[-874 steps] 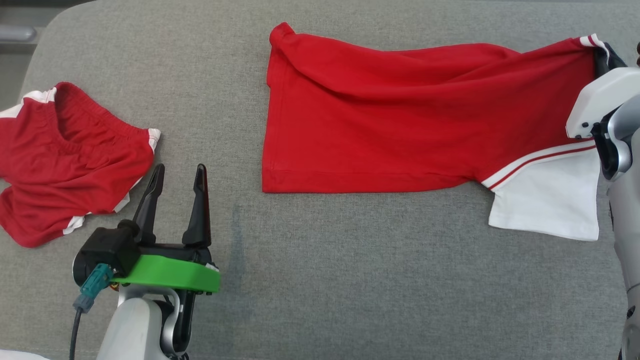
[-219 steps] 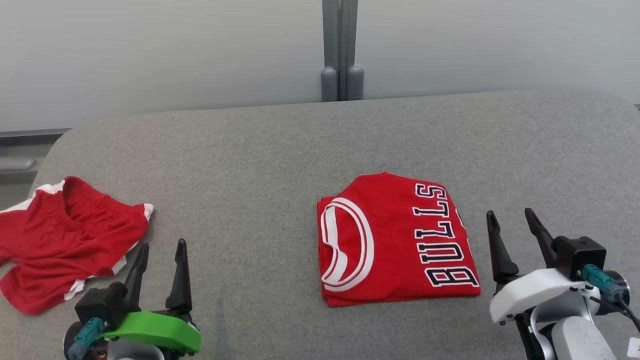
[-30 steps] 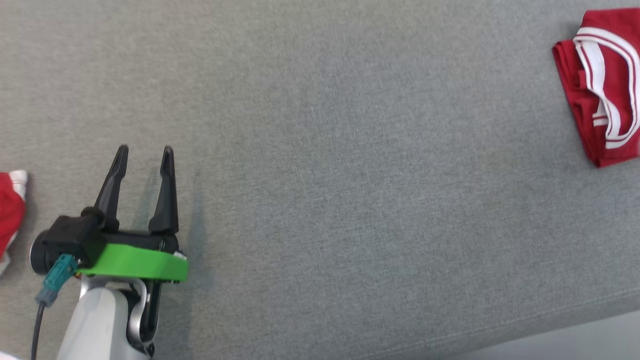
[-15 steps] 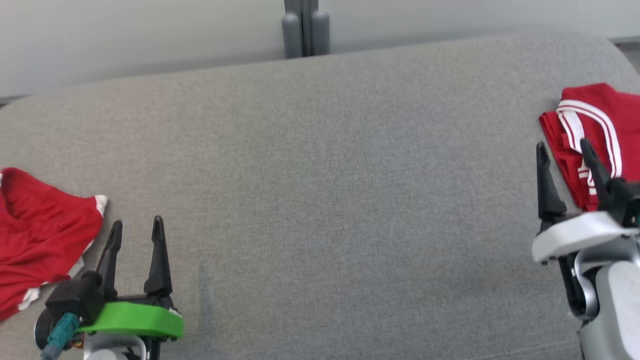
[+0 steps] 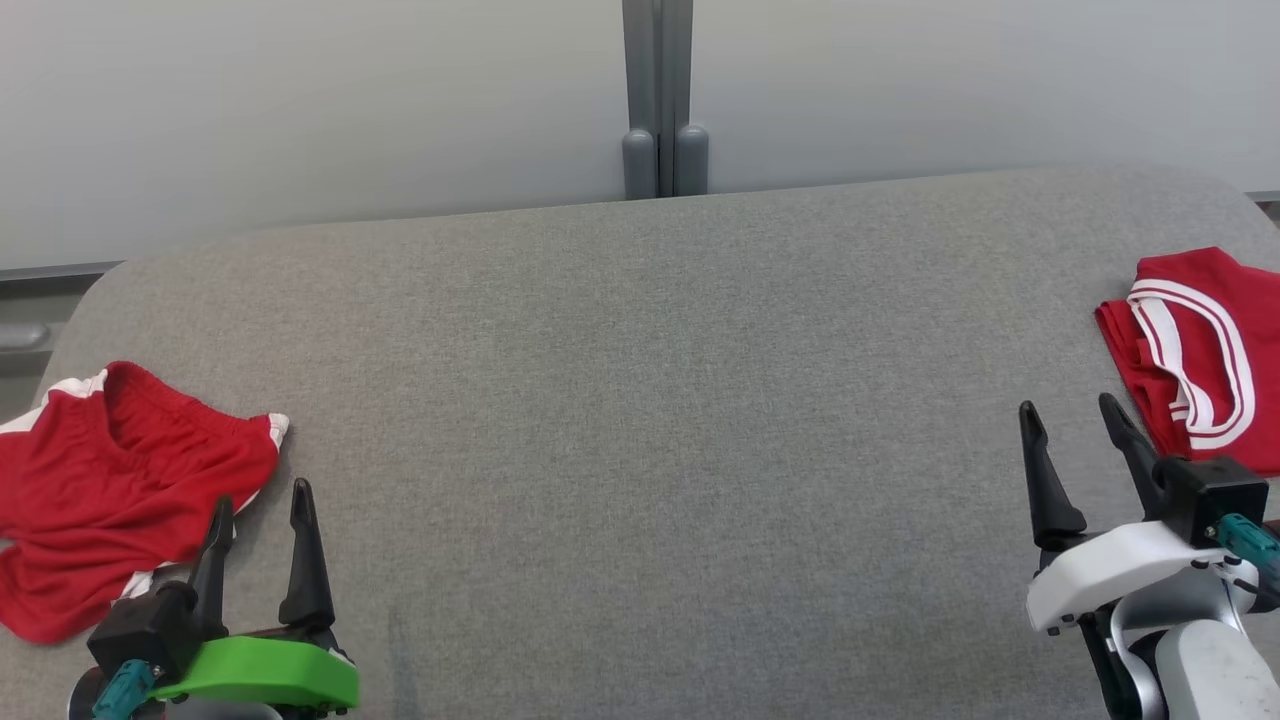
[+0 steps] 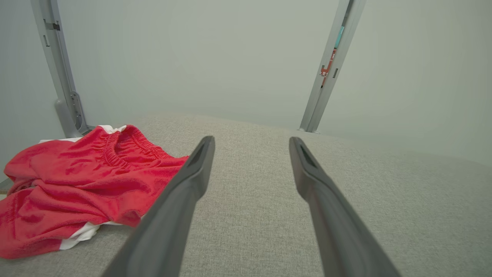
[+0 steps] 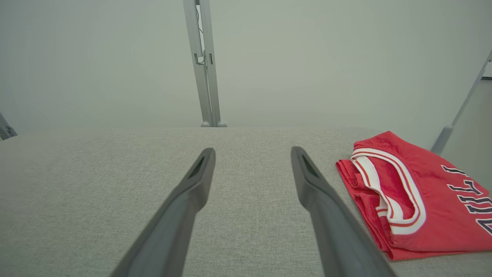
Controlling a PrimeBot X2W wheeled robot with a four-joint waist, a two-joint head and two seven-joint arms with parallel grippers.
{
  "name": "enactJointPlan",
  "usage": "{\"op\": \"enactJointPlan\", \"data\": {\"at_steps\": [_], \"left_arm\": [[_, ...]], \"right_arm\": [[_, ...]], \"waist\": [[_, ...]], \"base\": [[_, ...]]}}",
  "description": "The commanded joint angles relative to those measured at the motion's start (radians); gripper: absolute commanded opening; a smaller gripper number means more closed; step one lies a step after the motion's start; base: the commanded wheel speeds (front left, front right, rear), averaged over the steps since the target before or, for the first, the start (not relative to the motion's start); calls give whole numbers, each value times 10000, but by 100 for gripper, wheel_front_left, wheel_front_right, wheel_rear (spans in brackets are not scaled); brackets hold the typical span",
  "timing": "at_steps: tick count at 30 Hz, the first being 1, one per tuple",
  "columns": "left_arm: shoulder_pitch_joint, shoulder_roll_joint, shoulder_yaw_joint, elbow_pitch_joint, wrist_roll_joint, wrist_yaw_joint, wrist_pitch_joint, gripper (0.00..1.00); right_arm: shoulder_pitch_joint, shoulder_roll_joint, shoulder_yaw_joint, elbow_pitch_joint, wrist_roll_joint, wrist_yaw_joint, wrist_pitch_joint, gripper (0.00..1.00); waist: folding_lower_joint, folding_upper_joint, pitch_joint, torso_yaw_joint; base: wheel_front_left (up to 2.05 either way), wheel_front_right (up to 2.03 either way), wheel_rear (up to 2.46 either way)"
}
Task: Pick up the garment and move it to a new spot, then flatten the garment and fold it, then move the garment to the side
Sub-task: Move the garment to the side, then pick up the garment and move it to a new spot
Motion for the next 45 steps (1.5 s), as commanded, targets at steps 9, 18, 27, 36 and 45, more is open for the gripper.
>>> {"op": "enactJointPlan", "data": {"at_steps": [9,18,27,36,45], "left_arm": [[-124,2,-30,374,105,-50,-25,100],[-282,21,-124,293,135,-65,-25,100],[-360,104,-326,281,220,-65,-25,100],[-129,217,-318,292,129,-67,-24,100],[-62,275,-276,303,74,-66,-24,100]], "right_arm": [[285,-44,241,86,173,-19,41,100],[438,94,165,159,120,-19,-5,100],[507,235,170,175,169,-19,-183,100],[457,247,373,204,146,-19,-149,100],[468,263,538,274,214,-19,-166,100]], "waist": [[1,0,-59,97],[1,0,9,320],[1,0,60,1501],[1,0,30,2958],[1,0,24,3963]], "base": [[0,0,0],[0,0,0],[0,0,0],[0,0,0],[0,0,0]]}}
